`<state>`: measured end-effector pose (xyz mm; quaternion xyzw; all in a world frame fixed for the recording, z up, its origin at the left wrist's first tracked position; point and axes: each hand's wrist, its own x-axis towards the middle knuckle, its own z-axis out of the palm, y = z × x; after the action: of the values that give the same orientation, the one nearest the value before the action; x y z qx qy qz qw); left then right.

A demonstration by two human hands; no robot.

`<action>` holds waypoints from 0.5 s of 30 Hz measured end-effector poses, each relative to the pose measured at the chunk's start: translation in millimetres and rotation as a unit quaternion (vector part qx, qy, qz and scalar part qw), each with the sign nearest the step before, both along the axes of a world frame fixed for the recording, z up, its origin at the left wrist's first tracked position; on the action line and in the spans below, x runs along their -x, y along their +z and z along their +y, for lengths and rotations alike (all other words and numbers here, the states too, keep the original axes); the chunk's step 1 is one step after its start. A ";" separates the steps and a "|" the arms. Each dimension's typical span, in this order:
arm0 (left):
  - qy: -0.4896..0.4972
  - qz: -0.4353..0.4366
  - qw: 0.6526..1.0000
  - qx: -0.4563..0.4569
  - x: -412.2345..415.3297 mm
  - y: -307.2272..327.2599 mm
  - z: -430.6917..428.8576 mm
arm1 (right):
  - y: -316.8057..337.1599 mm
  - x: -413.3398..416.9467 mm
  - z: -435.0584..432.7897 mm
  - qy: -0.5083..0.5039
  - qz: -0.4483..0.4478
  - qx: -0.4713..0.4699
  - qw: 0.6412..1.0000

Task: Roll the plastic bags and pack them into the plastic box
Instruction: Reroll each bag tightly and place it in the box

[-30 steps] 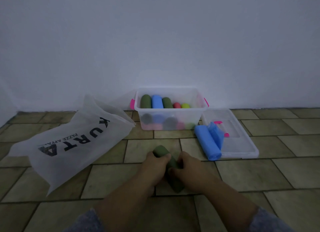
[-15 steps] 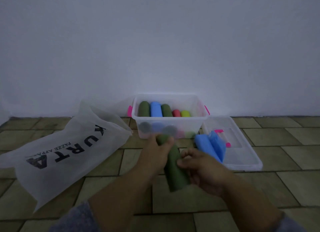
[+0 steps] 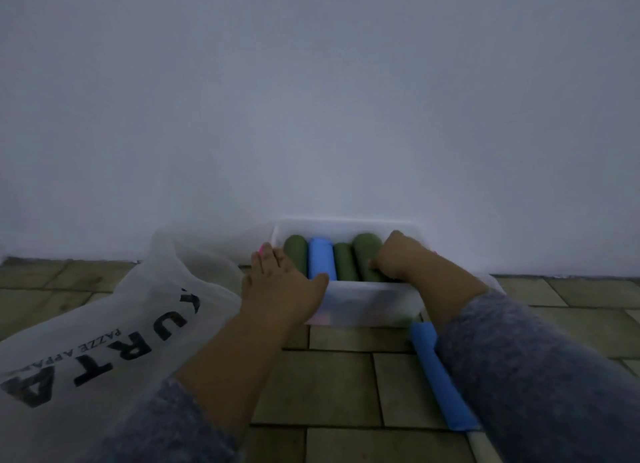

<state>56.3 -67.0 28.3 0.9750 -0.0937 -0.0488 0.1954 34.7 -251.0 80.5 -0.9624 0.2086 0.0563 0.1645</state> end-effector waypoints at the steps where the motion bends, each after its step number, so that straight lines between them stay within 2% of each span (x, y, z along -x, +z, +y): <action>1: 0.001 -0.004 1.000 0.000 0.2 -0.2 0.1 | -3.0 -4.5 4.0 0.024 0.026 0.025 0.999; 4: 0.002 -0.010 1.000 -0.002 2.6 0.8 -0.6 | -4.7 -15.6 6.6 0.041 0.084 0.053 0.994; 7: -0.002 -0.011 1.000 -0.004 4.3 0.4 -1.4 | -6.8 -20.6 0.4 0.038 0.110 0.034 0.993; 13: -0.003 -0.006 1.000 -0.001 0.3 -1.4 -0.6 | -9.5 -17.4 -4.2 0.034 0.107 0.039 0.993; 15: -0.004 -0.007 1.000 0.005 0.3 -0.7 -0.7 | -3.1 -7.9 -5.0 0.028 0.063 0.048 0.996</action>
<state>56.0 -67.8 27.7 0.9739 -0.0991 -0.0424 0.1998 42.7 -256.0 77.4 -0.9693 0.1940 0.1108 0.1027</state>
